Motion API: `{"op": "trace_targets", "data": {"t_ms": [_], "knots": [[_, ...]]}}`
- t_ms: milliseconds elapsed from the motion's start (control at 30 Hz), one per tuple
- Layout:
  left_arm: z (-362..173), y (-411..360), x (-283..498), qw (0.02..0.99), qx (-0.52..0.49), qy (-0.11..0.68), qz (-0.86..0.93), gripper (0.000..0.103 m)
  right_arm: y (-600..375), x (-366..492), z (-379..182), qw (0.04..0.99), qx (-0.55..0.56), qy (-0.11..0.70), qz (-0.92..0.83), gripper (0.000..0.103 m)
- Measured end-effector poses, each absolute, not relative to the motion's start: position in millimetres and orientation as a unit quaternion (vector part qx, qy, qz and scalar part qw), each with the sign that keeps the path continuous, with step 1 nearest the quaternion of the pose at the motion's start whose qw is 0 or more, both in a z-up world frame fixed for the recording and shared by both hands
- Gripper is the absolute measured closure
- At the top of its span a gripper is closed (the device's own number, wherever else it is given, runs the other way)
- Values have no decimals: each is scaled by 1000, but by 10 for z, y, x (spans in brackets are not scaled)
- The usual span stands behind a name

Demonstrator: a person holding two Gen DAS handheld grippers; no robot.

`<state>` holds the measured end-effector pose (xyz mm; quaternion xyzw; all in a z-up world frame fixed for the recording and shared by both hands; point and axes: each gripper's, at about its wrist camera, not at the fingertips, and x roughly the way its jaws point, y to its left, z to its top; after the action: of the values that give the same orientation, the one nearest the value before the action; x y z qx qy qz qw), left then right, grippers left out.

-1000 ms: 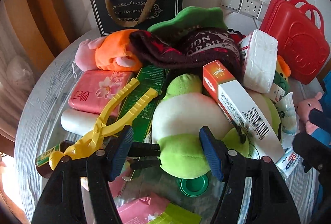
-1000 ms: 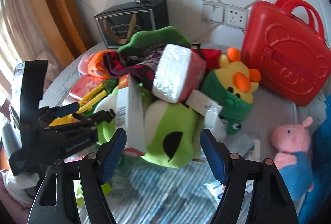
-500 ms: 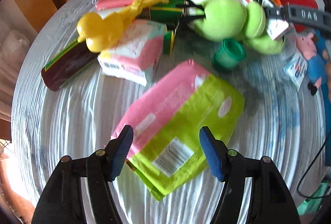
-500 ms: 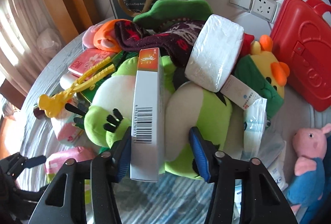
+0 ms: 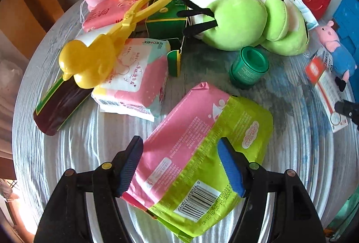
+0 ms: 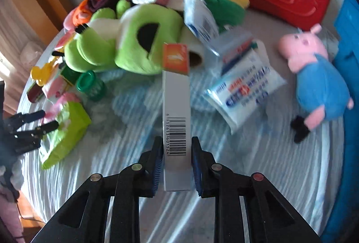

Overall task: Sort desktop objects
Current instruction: 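Grasp the green jar lid with left gripper while right grasps orange-topped white box, then carry the green jar and white box into the bin and release both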

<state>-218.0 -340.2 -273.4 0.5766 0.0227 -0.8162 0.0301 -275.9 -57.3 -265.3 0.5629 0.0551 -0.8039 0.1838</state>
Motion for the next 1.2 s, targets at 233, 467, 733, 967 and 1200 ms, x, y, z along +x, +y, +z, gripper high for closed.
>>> {"op": "trace_targets", "data": {"t_ms": [233, 467, 733, 967, 1200], "knots": [[-2413, -2969, -2386, -29, 521, 3, -853, 35, -308, -2476, -2883, 150, 582, 16, -799, 79], [-2786, -2652, -2837, 1, 507, -17, -862, 41, -295, -2453, -2799, 133, 564, 1, -815, 68], [-2769, -2526, -2640, 19, 496, -23, -868, 63, -392, -2477, -2785, 128, 547, 19, -827, 80], [-2192, -2443, -2061, 14, 446, 9, -895, 63, -413, -2127, -2228, 152, 480, 10, -864, 81], [-1568, -2080, -1728, -12, 377, 16, -926, 63, -316, -1836, -1515, 151, 387, 11, -909, 80]]}}
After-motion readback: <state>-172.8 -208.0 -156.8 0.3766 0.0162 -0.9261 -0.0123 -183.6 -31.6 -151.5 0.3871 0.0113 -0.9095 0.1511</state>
